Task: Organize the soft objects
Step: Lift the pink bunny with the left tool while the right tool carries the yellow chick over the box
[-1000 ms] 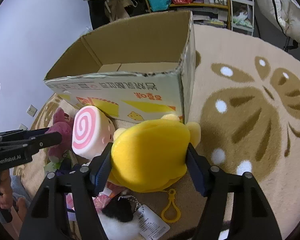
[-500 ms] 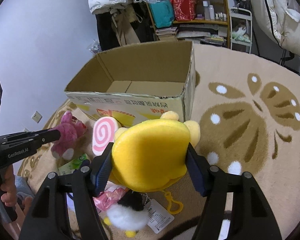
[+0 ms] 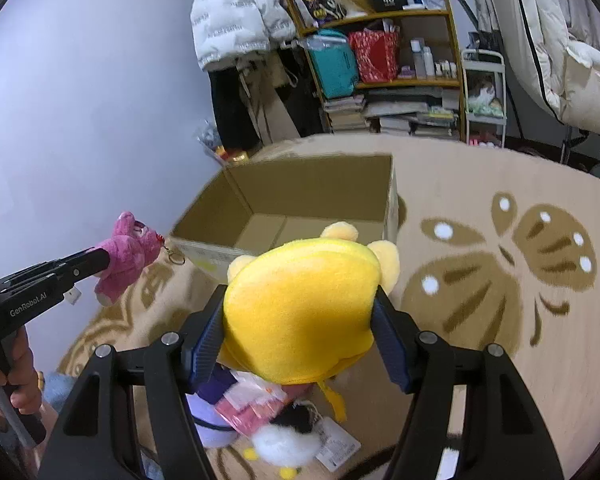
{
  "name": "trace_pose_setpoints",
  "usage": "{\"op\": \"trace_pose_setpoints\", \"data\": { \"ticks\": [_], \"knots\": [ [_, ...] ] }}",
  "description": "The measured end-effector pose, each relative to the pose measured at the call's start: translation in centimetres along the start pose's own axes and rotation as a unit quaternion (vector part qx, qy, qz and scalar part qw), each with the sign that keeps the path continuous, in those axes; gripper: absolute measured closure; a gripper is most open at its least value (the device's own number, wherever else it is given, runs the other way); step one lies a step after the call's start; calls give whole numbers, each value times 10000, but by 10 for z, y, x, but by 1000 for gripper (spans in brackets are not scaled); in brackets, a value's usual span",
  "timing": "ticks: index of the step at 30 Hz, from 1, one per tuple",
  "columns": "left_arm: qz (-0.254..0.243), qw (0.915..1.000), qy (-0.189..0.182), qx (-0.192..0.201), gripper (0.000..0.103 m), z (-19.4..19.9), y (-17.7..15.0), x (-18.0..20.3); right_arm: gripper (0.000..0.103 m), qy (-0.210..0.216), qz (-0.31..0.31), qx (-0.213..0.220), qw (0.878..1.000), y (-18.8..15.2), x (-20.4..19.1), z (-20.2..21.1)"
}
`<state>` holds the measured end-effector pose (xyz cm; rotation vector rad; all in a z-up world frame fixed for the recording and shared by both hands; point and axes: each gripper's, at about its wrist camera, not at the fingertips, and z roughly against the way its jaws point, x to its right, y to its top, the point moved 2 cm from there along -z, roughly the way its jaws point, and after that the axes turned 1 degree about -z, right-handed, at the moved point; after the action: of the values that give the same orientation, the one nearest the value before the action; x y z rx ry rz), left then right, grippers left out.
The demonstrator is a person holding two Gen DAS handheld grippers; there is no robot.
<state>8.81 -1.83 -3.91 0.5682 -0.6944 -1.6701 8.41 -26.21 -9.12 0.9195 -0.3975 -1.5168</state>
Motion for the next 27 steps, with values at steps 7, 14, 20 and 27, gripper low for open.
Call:
{"op": "trace_pose_setpoints", "data": {
  "ticks": [7, 14, 20, 27],
  "knots": [
    [-182, 9987, 19, 475, 86, 11, 40, 6, 31, -14, 233, 366, 9991, 35, -10, 8],
    [-353, 9968, 132, 698, 86, 2, 74, 11, 31, -41, 472, 543, 9974, 67, -19, 5],
    [-429, 9952, 131, 874, 86, -10, 101, 17, 31, -39, 583, 701, 9958, 97, -21, 2],
    [-554, 9947, 34, 862, 86, -31, 114, 24, 31, 1, 609, 744, 9954, 119, -22, -10]
  ]
}}
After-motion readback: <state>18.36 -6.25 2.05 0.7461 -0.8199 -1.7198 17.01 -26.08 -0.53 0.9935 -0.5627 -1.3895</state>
